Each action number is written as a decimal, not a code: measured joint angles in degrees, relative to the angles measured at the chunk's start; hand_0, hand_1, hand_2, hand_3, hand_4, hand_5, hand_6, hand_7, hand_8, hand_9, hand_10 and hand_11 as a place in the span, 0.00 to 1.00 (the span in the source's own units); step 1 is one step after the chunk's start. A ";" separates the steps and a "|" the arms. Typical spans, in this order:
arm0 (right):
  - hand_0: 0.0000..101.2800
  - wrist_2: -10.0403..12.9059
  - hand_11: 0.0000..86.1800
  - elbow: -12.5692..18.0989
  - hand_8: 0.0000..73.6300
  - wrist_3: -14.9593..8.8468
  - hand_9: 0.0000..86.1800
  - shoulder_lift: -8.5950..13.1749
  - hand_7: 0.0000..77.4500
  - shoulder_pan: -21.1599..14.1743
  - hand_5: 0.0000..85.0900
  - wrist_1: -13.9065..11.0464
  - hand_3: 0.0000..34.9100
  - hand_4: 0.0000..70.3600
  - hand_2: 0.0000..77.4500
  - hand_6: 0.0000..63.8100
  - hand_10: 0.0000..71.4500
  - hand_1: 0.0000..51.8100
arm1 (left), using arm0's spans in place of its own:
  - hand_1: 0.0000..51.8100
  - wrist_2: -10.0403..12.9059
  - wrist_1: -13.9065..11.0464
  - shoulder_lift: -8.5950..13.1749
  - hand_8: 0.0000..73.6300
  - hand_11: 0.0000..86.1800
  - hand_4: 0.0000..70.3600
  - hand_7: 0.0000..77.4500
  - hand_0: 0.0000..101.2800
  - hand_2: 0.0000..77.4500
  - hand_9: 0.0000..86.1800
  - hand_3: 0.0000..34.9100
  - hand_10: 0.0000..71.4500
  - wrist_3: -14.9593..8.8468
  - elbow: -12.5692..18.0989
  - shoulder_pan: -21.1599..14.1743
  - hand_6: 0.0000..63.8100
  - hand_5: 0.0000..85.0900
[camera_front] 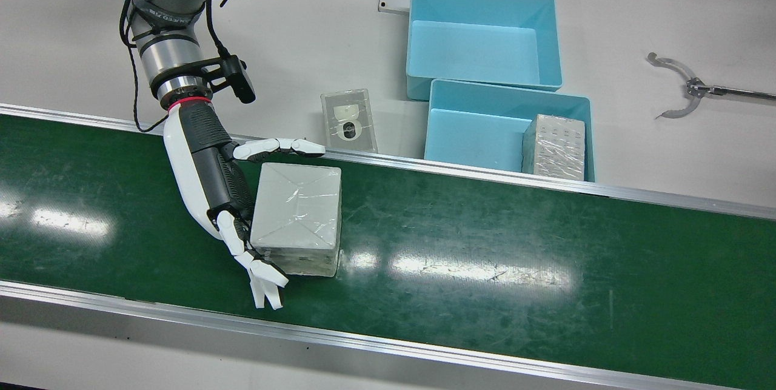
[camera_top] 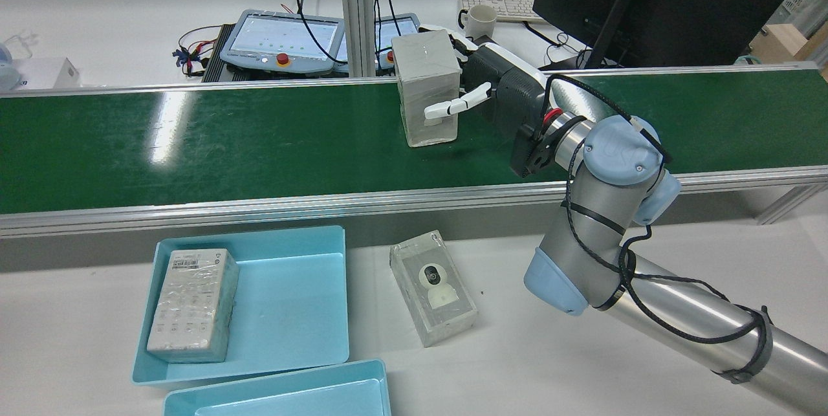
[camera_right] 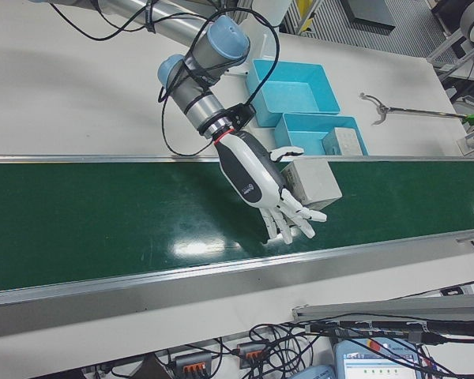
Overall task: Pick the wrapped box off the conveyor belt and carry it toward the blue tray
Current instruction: 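Lift the white box off the belt with the right hand, then carry the held box toward the light-blue tray nearer the robot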
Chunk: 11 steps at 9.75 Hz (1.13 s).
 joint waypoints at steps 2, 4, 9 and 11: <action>0.52 0.67 0.01 -0.11 0.00 1.45 0.01 -0.14 0.00 -0.13 0.23 0.36 0.80 0.00 0.23 0.00 0.00 0.44 | 0.00 0.00 0.00 0.00 0.00 0.00 0.01 0.01 0.00 0.01 0.01 0.00 0.01 0.00 0.00 0.00 0.01 0.01; 0.54 3.23 0.01 1.48 0.07 4.16 0.01 -0.21 0.01 -0.13 0.42 0.76 0.70 0.16 0.43 0.10 0.13 0.34 | 0.00 0.00 0.00 0.00 0.01 0.00 0.01 0.01 0.00 0.01 0.00 0.00 0.01 0.00 0.00 0.00 0.01 0.01; 0.56 9.48 0.06 10.74 0.58 3.31 0.25 1.02 0.36 -3.20 0.53 0.95 0.44 0.31 0.53 0.56 0.61 0.15 | 0.00 0.00 0.00 0.00 0.00 0.00 0.01 0.01 0.00 0.01 0.01 0.00 0.01 0.00 0.00 0.00 0.01 0.01; 0.55 12.14 0.07 12.51 0.61 1.36 0.26 3.01 0.36 -8.85 0.54 0.98 0.41 0.32 0.53 0.58 0.64 0.15 | 0.00 0.00 0.00 0.00 0.01 0.00 0.01 0.01 0.00 0.01 0.00 0.00 0.01 0.00 0.00 0.00 0.01 0.01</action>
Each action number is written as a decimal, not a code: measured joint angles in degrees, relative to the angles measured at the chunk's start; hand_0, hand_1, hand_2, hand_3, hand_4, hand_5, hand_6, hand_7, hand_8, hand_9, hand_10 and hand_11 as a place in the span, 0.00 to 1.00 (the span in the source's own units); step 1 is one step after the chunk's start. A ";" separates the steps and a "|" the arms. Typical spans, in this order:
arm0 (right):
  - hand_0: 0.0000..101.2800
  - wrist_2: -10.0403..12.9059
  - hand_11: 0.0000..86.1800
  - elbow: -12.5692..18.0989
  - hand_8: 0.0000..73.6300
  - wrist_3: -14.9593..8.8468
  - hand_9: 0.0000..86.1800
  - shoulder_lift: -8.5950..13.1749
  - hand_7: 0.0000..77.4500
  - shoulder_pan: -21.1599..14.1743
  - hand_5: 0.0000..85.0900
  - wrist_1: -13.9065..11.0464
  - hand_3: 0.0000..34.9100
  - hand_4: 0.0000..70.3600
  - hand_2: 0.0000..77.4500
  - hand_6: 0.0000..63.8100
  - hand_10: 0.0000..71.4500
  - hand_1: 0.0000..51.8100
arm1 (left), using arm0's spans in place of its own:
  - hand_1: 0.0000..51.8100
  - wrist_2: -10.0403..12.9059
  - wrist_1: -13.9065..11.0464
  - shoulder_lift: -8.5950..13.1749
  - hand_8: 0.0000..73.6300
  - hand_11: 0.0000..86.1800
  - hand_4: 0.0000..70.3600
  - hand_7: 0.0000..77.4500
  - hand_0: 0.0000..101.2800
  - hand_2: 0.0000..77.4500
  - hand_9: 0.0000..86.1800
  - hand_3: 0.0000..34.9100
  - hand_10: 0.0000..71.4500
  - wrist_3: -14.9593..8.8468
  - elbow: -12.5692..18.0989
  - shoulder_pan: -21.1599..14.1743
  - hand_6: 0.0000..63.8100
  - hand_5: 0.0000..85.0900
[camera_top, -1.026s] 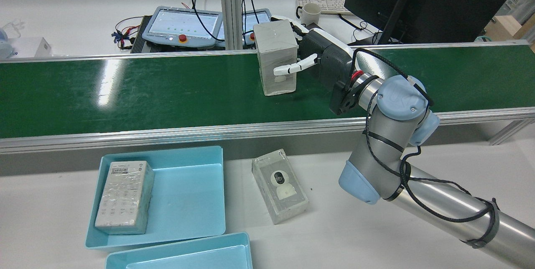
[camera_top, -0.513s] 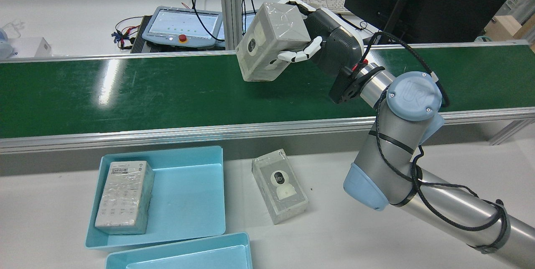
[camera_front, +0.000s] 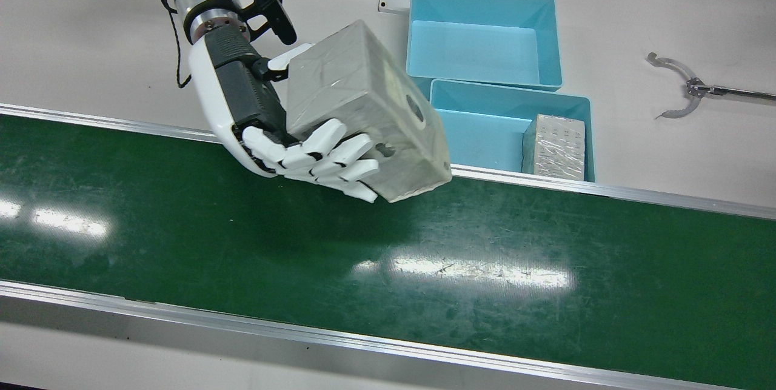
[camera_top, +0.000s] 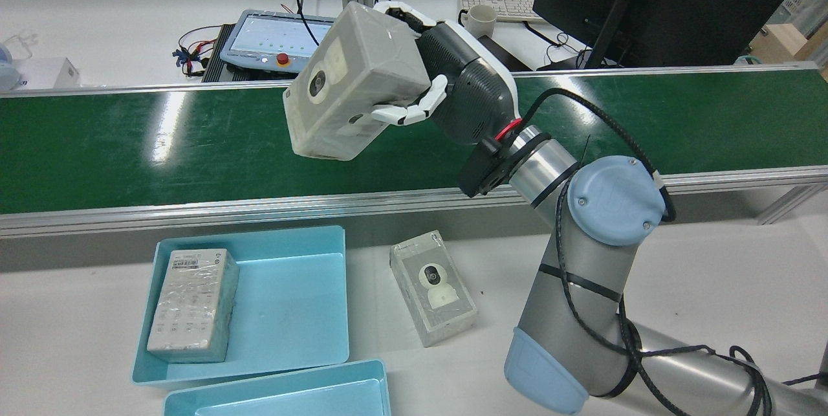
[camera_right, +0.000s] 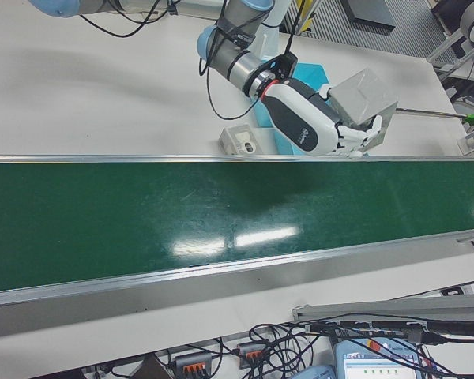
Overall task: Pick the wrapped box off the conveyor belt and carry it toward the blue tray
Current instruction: 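Carry the held box toward the light-blue tray nearer the robot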
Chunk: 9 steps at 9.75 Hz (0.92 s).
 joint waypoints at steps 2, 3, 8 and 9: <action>0.56 4.03 0.10 1.40 0.67 -1.50 0.30 0.92 0.37 -7.60 0.57 0.41 0.39 0.35 0.53 0.64 0.68 0.15 | 0.00 0.00 0.00 0.00 0.01 0.00 0.01 0.01 0.00 0.01 0.00 0.00 0.00 0.00 0.00 0.00 0.01 0.01; 0.56 5.15 0.10 1.70 0.64 -2.29 0.37 1.17 0.37 -10.69 0.60 1.46 0.28 0.39 0.53 0.69 0.69 0.15 | 0.00 0.00 0.00 0.00 0.01 0.00 0.01 0.01 0.00 0.01 0.00 0.00 0.00 0.00 0.00 0.00 0.01 0.01; 0.59 5.58 0.01 2.01 0.00 -4.62 0.01 1.29 0.13 -15.31 0.31 4.56 0.42 0.06 0.34 0.14 0.00 0.67 | 0.00 0.00 0.00 0.00 0.01 0.00 0.01 0.01 0.00 0.01 0.00 0.00 0.01 0.00 0.00 0.00 0.01 0.01; 0.59 5.49 0.01 2.01 0.00 -4.65 0.01 1.20 0.01 -15.39 0.17 4.60 0.54 0.15 0.27 0.00 0.00 0.55 | 0.00 0.00 0.00 0.00 0.01 0.00 0.01 0.01 0.00 0.01 0.00 0.00 0.01 0.00 0.00 0.00 0.01 0.01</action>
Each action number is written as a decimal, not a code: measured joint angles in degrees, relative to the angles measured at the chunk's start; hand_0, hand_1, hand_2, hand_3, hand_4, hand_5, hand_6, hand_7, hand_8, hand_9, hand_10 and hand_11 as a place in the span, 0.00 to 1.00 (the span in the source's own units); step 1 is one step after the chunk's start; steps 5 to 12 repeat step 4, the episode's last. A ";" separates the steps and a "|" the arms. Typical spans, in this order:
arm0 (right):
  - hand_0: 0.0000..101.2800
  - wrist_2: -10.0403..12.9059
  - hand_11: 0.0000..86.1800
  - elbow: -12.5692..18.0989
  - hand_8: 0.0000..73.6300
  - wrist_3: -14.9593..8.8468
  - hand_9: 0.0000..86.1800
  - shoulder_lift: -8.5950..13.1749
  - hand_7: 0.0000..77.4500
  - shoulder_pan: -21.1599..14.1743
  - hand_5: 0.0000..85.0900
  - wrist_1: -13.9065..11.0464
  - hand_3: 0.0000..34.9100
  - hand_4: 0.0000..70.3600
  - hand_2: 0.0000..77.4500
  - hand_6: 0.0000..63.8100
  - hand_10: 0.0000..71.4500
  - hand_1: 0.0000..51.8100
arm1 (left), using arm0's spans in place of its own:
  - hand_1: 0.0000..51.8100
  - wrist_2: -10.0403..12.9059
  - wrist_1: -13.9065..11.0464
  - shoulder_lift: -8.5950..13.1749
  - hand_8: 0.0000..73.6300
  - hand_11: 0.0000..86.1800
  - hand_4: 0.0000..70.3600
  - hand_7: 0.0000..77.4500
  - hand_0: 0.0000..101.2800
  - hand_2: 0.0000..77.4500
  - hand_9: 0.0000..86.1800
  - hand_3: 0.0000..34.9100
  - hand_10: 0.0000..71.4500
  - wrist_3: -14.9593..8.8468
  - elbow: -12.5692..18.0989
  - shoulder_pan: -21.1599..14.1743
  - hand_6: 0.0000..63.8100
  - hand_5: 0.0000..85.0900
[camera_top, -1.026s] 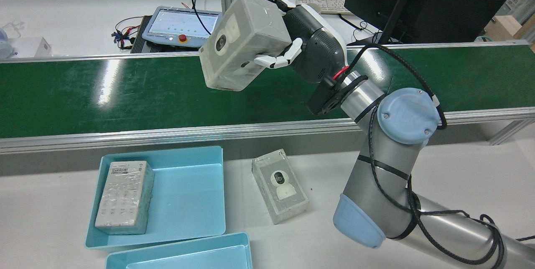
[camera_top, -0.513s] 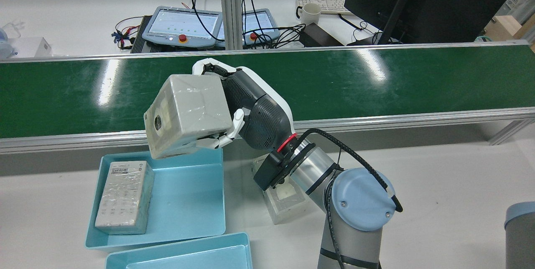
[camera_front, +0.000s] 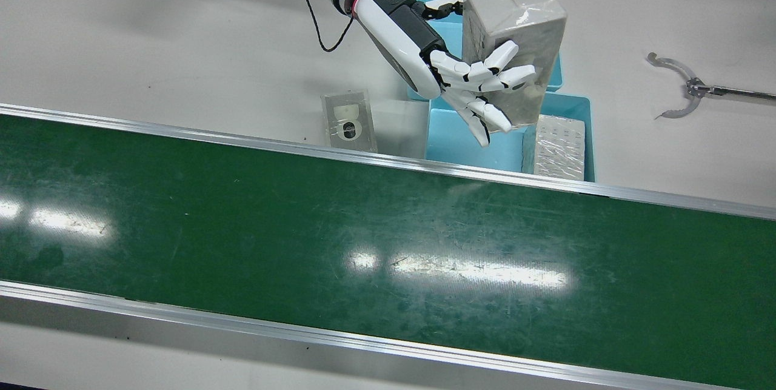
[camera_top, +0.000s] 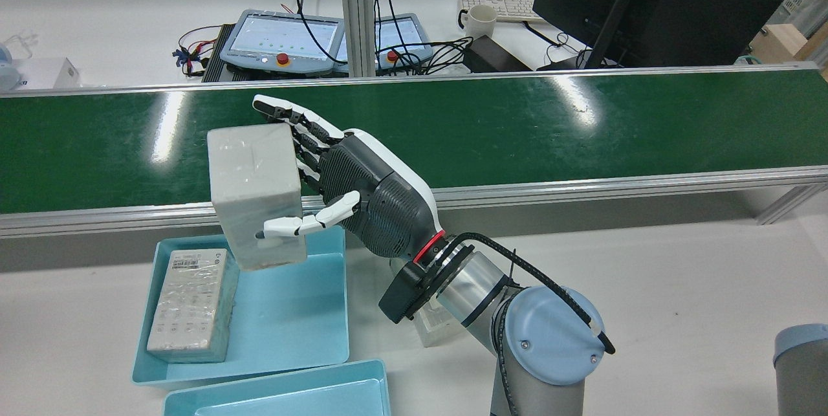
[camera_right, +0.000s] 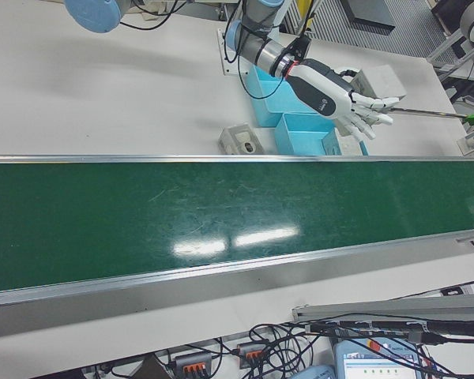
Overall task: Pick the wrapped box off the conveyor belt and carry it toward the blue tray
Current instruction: 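Carry the held box toward the light-blue tray nearer the robot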
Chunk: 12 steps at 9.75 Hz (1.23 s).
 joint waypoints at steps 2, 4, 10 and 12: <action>0.59 -0.18 0.02 0.00 0.00 0.06 0.01 -0.20 0.01 -0.01 0.17 0.01 0.54 0.15 0.27 0.00 0.00 0.55 | 0.00 0.00 0.00 0.00 0.01 0.00 0.01 0.01 0.00 0.01 0.00 0.00 0.01 0.00 0.00 0.00 0.01 0.01; 0.58 -0.30 0.03 0.00 0.00 0.15 0.01 -0.46 0.02 0.11 0.17 -0.04 0.87 0.12 0.23 0.00 0.00 0.49 | 0.00 0.00 0.00 0.00 0.01 0.00 0.01 0.01 0.00 0.01 0.00 0.00 0.00 0.00 0.00 0.00 0.01 0.01; 0.58 -0.30 0.03 0.00 0.00 0.15 0.01 -0.46 0.02 0.11 0.17 -0.04 0.87 0.12 0.23 0.00 0.00 0.49 | 0.00 0.00 0.00 0.00 0.01 0.00 0.01 0.01 0.00 0.01 0.00 0.00 0.00 0.00 0.00 0.00 0.01 0.01; 0.58 -0.30 0.03 0.00 0.00 0.15 0.01 -0.46 0.02 0.11 0.17 -0.04 0.87 0.12 0.23 0.00 0.00 0.49 | 0.00 0.00 0.00 0.00 0.01 0.00 0.01 0.01 0.00 0.01 0.00 0.00 0.00 0.00 0.00 0.00 0.01 0.01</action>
